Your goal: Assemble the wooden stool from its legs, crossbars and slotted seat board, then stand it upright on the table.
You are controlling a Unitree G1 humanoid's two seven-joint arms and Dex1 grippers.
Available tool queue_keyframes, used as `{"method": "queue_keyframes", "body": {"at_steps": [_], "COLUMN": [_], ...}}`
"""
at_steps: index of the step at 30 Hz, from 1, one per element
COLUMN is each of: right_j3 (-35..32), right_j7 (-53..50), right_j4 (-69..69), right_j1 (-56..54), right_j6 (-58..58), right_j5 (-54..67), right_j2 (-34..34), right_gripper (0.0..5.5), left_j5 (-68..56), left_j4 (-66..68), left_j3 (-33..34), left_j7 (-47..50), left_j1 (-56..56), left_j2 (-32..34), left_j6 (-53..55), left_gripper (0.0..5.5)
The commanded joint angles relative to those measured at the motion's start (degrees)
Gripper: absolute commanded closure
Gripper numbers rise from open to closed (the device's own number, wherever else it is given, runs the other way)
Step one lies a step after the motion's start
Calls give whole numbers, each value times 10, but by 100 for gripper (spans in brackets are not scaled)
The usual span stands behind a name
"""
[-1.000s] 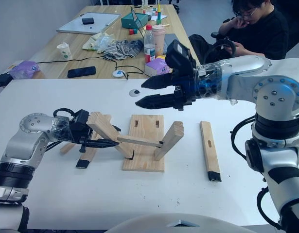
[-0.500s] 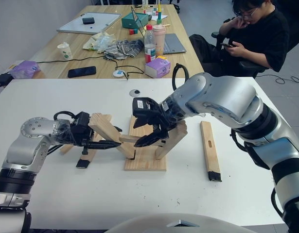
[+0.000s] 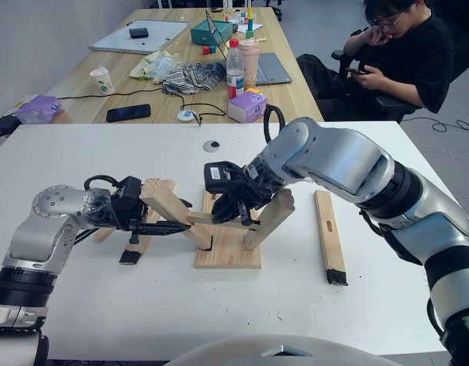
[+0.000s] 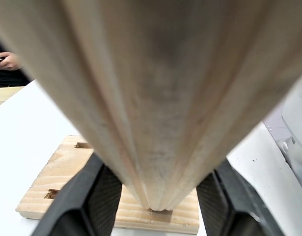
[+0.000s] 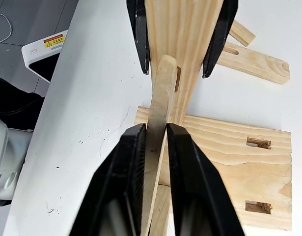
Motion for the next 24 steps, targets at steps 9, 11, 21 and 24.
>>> {"method": "queue_keyframes", "body": {"at_steps": [9,11,21,24], "right_j3": [42,50,46,38], "right_j7": [-1,-1,6,4], "right_j4": [1,2,-7,-9], "right_j1": [33,36,54,57], "right_j6": [-7,-10,-3,2], "right_j5": [-53,-59,-68,-65], "right_j2": [8,7,6,10], "right_gripper": [499,499,500,500], "left_j5": [30,29,167,199], "left_j4": [-17,-27,-55,-46], "left_j3": [-20,-19,-104,-133], "left_j7": [3,5,65,84], "left_j1": [38,38,51,48], "left_j2": [-3,-4,2,6], "left_j6": [30,33,9,21], "left_gripper": [348,348,348,348]}}
